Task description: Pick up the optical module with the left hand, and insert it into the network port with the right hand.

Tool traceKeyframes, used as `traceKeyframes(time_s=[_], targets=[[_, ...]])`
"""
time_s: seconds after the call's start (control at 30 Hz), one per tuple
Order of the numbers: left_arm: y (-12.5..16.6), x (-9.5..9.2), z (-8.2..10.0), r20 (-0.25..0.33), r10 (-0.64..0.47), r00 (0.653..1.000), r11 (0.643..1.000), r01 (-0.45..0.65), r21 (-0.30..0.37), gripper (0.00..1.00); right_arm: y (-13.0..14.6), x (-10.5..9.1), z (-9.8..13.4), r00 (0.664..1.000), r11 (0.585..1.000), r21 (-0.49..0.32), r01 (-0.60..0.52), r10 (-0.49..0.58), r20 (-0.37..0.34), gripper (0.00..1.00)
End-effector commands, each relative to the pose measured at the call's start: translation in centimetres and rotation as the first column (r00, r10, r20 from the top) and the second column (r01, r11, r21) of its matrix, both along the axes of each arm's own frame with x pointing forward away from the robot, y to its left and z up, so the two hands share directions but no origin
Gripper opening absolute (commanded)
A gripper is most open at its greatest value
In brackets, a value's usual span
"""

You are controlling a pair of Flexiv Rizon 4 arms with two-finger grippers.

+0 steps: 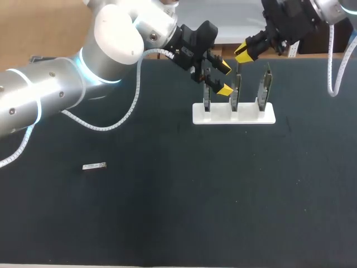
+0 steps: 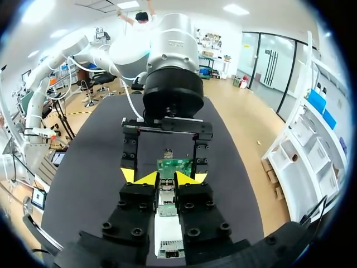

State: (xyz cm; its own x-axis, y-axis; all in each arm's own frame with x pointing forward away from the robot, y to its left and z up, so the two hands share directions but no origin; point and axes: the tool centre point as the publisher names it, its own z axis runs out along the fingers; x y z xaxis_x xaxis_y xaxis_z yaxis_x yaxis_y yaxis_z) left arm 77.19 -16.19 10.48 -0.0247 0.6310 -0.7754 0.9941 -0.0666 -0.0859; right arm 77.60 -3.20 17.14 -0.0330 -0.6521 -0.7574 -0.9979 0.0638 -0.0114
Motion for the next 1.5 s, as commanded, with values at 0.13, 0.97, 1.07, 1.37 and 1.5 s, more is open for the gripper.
traceKeyframes(time_s=[0.13, 0.97, 1.07, 1.37, 1.5], targets=[[-0.08, 0.25, 0.05, -0.004, -0.004, 1.0, 1.0, 0.004, 0.005, 1.0, 0.02, 0.27, -0.22, 1.0, 1.0, 0.002, -0.003, 0.003, -0.009, 0.0], [-0.08, 0.25, 0.05, -0.004, -0.004, 1.0, 1.0, 0.004, 0.005, 1.0, -0.21, 0.36, 0.29, 0.998, 0.998, 0.026, -0.053, 0.053, -0.015, 0.0], [-0.08, 0.25, 0.05, -0.004, -0.004, 1.0, 1.0, 0.004, 0.005, 1.0, -0.14, 0.33, 0.22, 0.998, 0.998, 0.027, -0.054, 0.054, -0.016, 0.0], [-0.08, 0.25, 0.05, -0.004, -0.004, 1.0, 1.0, 0.004, 0.005, 1.0, 0.02, 0.04, -0.05, 0.999, 0.999, 0.025, -0.048, 0.049, -0.022, 0.0], [-0.08, 0.25, 0.05, -0.004, -0.004, 1.0, 1.0, 0.004, 0.005, 1.0, 0.0, -0.02, -0.24, 0.999, 0.999, 0.022, -0.043, 0.044, -0.026, 0.0]])
